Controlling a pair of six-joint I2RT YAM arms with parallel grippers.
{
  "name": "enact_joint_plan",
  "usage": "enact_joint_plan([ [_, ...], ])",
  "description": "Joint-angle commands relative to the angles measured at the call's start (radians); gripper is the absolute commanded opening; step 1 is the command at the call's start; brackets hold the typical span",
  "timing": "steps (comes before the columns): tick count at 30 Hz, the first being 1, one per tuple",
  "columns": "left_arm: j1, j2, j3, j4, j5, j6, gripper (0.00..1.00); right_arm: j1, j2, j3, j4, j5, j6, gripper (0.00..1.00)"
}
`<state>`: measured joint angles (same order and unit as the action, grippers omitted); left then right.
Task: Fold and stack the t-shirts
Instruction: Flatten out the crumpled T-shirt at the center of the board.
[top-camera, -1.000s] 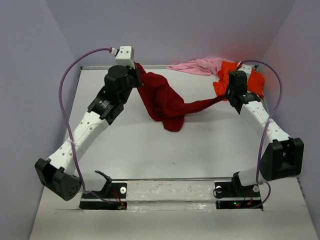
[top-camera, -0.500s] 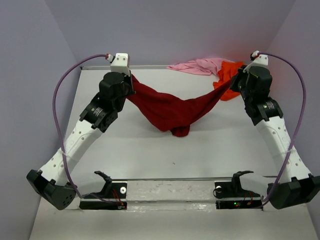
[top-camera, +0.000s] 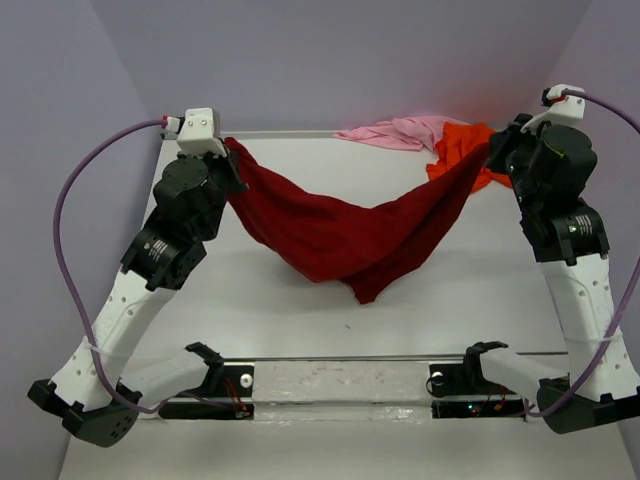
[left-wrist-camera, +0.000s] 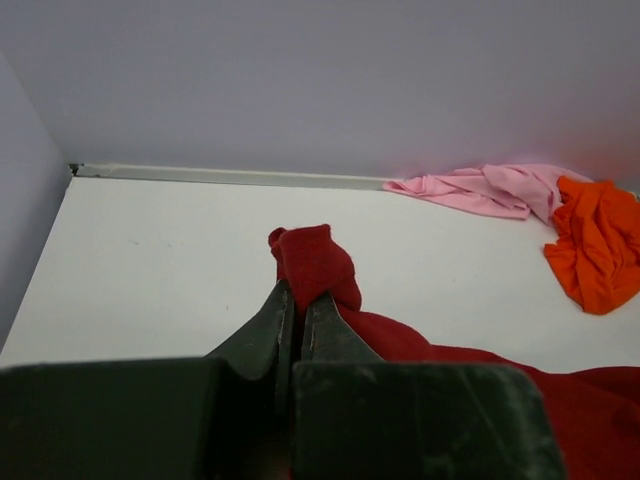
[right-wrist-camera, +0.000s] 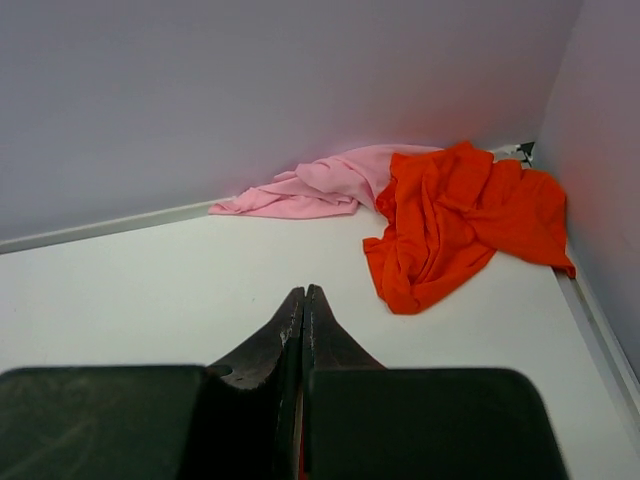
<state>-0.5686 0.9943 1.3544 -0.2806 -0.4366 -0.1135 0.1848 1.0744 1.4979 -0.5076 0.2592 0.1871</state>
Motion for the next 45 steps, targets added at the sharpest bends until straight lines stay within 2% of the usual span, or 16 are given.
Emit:
enact_joint_plan([
  [1, -0.002, 0.078, -0.012, 0.038, -0.074, -0.003, 0.00, 0.005, 0.034, 0.087, -0.025, 0.067, -0.002, 0.00],
  [3, 0.028, 0.148, -0.009, 0.046, -0.076, -0.014, 0.00, 0.005, 0.100, 0.104, -0.019, 0.087, 0.034, 0.00],
  [5, 0.079, 0.208, -0.021, 0.090, 0.011, -0.052, 0.00, 0.005, 0.186, 0.107, -0.011, 0.089, 0.055, 0.00],
  [9, 0.171, 0.317, -0.055, 0.145, 0.091, -0.094, 0.00, 0.005, 0.306, 0.018, 0.017, 0.135, 0.118, 0.00],
  [15, 0.259, 0.409, -0.175, 0.215, 0.171, -0.166, 0.00, 0.005, 0.364, -0.157, 0.136, 0.144, 0.129, 0.00],
  [19, 0.262, 0.483, -0.106, 0.175, 0.102, -0.153, 0.00, 0.005, 0.387, -0.185, 0.172, 0.153, 0.121, 0.00],
  [21, 0.262, 0.492, -0.072, 0.131, 0.117, -0.159, 0.00, 0.005, 0.386, -0.179, 0.172, 0.156, 0.101, 0.00],
  [24, 0.260, 0.459, -0.073, 0.116, 0.148, -0.187, 0.00, 0.005, 0.320, -0.206, 0.165, 0.117, 0.121, 0.00],
  [30, 0.260, 0.330, -0.300, 0.118, 0.291, -0.339, 0.00, 0.005, 0.101, -0.415, 0.147, -0.119, 0.268, 0.00],
  [34, 0.259, 0.232, -0.472, 0.165, 0.343, -0.428, 0.00, 0.005, -0.019, -0.560, 0.152, -0.129, 0.278, 0.00],
  [35, 0.257, 0.187, -0.535, 0.176, 0.367, -0.442, 0.06, 0.005, -0.036, -0.596, 0.150, -0.126, 0.273, 0.00],
  [36, 0.257, 0.169, -0.558, 0.182, 0.372, -0.452, 0.16, 0.005, -0.050, -0.610, 0.150, -0.126, 0.261, 0.00],
  [37, 0.257, 0.129, -0.598, 0.188, 0.381, -0.466, 0.44, 0.005, -0.065, -0.623, 0.146, -0.109, 0.256, 0.00],
  [39, 0.256, 0.098, -0.615, 0.182, 0.365, -0.472, 0.66, 0.005, -0.070, -0.628, 0.142, -0.098, 0.247, 0.00],
  [41, 0.256, 0.066, -0.614, 0.173, 0.320, -0.465, 0.82, 0.005, -0.062, -0.625, 0.146, -0.118, 0.253, 0.00],
  [45, 0.257, 0.116, -0.543, 0.175, 0.257, -0.430, 0.88, 0.005, -0.042, -0.622, 0.153, -0.127, 0.256, 0.00],
])
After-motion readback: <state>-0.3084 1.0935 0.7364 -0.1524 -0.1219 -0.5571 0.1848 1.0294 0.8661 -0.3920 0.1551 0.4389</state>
